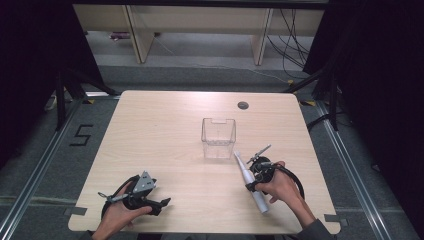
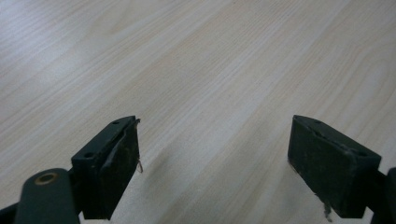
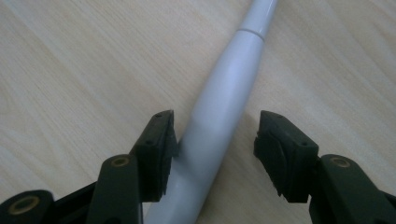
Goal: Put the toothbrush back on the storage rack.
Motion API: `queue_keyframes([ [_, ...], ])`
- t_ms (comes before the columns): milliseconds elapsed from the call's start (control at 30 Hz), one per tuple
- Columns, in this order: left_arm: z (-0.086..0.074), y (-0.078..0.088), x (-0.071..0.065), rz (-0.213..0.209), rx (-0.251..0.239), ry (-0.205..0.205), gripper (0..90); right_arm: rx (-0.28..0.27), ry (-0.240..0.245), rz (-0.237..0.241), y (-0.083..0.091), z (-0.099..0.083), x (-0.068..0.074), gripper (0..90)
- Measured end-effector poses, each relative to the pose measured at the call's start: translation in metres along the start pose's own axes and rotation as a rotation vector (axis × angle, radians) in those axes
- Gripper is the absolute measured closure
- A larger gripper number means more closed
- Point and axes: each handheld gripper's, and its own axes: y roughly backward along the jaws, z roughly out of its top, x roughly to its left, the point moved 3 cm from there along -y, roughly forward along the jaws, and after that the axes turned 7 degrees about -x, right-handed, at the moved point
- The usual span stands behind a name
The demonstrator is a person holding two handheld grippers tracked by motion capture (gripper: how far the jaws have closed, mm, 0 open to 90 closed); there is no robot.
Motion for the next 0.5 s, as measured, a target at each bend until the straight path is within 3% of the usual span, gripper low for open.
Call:
queue_keyframes([
  [33,0.0,0.0,0.0,-0.006,-0.006,0.005,16.2,0.017,-0.017,0.011,0.0,0.0,0.002,47.8],
  [100,0.0,0.0,0.0,0.001,0.0,-0.006,16.2,0.019,0.004,0.004,-0.002,0.0,0.0,49.2],
  [200,0.0,0.0,0.0,0.0,0.0,-0.001,16.2,0.037,-0.01,0.006,-0.002,0.001,0.002,50.5],
  [233,0.0,0.0,-0.001,0.0,0.0,0.001,16.2,0.018,0.039,0.009,-0.003,0.002,-0.002,51.7],
  [267,0.0,0.0,-0.001,-0.001,0.0,0.001,16.2,0.053,0.008,0.01,-0.004,0.002,-0.001,54.6],
  [500,0.0,0.0,0.0,-0.001,0.0,0.0,16.2,0.087,0.036,0.013,-0.006,0.004,-0.011,61.6],
])
